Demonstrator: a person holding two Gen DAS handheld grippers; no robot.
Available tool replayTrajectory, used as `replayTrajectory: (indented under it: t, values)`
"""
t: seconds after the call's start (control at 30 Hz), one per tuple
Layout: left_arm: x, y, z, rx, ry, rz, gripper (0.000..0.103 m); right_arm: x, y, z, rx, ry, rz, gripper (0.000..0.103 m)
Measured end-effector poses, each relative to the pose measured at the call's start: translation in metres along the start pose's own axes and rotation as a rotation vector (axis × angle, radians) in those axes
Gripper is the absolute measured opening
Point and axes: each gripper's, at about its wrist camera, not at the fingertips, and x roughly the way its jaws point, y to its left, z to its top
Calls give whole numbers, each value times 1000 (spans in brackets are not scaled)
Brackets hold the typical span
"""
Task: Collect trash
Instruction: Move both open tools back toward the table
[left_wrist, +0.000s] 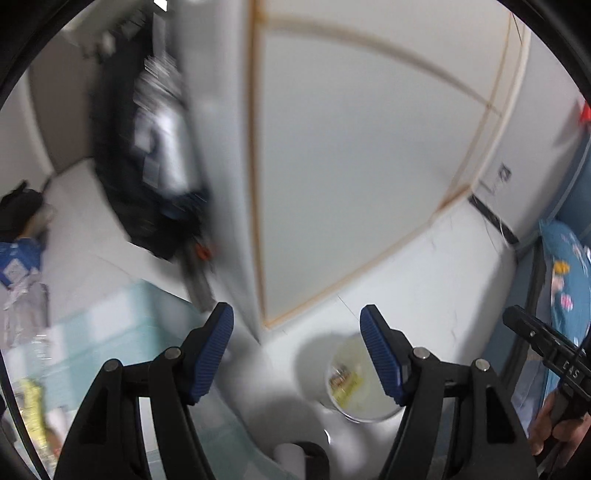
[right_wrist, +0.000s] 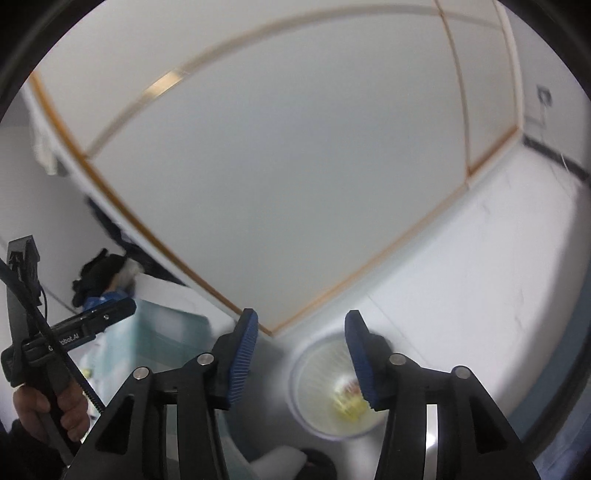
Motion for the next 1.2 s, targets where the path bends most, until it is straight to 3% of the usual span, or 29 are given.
replayTrajectory:
  t: [0.07, 0.17, 0.3, 0.43, 0.7, 0.87, 1.1, 1.2]
  values:
    - [-23, 17, 2, -16, -27, 64, 69, -17, 28, 8, -52, -40, 27, 56]
    - [-60, 39, 0, -42, -95, 88, 70, -39, 69, 17, -123, -87, 76, 61]
    - [-114, 73, -10, -98, -215, 166, 85, -68, 129, 23, -218, -148, 142, 67]
    - [-149, 100, -21, -155, -290, 227, 86, -93, 187, 19, -313, -204, 222, 80]
    - [-209, 169, -65, -292, -408, 355, 100, -119, 292, -16, -462, -289, 373, 100]
    - [-224, 197, -93, -333, -447, 422, 101, -125, 341, -43, -553, -361, 415, 103]
    - [-229, 234, -136, -404, -442, 513, 101, -107, 399, -77, -590, -313, 513, 103]
    - [-224, 250, -159, -447, -407, 513, 101, -97, 416, -99, -624, -267, 547, 103]
